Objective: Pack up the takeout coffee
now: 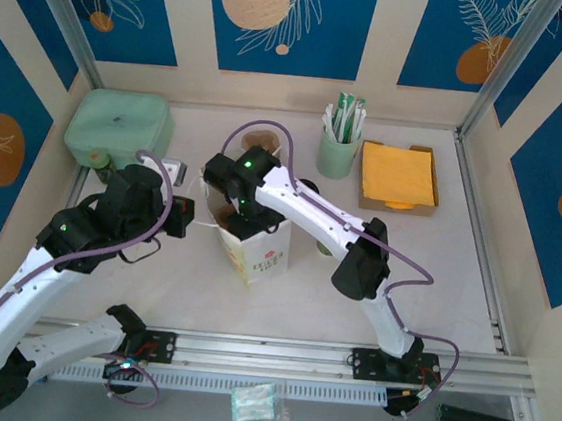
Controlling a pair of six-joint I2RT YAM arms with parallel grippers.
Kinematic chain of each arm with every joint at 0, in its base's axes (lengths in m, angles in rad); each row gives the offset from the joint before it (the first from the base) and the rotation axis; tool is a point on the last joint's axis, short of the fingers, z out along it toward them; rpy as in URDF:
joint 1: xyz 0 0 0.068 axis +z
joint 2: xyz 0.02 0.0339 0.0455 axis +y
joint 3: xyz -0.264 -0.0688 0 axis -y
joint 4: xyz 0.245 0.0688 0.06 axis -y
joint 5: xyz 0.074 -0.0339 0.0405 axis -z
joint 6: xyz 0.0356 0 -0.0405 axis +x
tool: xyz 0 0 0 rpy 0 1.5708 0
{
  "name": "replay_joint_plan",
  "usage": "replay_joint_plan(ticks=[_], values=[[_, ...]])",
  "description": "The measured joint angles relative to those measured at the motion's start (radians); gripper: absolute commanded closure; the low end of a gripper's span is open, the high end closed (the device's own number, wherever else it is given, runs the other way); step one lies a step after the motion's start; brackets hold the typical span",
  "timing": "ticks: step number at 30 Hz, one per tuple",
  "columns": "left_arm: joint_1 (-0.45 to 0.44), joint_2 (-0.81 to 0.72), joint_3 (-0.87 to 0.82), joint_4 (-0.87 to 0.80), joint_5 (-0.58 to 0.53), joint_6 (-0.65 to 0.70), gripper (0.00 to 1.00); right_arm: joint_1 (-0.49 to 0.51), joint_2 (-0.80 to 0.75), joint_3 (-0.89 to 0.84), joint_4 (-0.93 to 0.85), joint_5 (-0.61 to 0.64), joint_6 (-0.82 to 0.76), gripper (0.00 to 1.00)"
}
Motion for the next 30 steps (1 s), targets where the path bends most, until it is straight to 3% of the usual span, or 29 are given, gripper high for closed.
replay_joint_plan(ticks=[30], values=[[0.0,0.0,0.0,0.0,0.0,0.0,1.0,-0.005,0.023,-0.015,0.0,-0.001,0.0,0.4]])
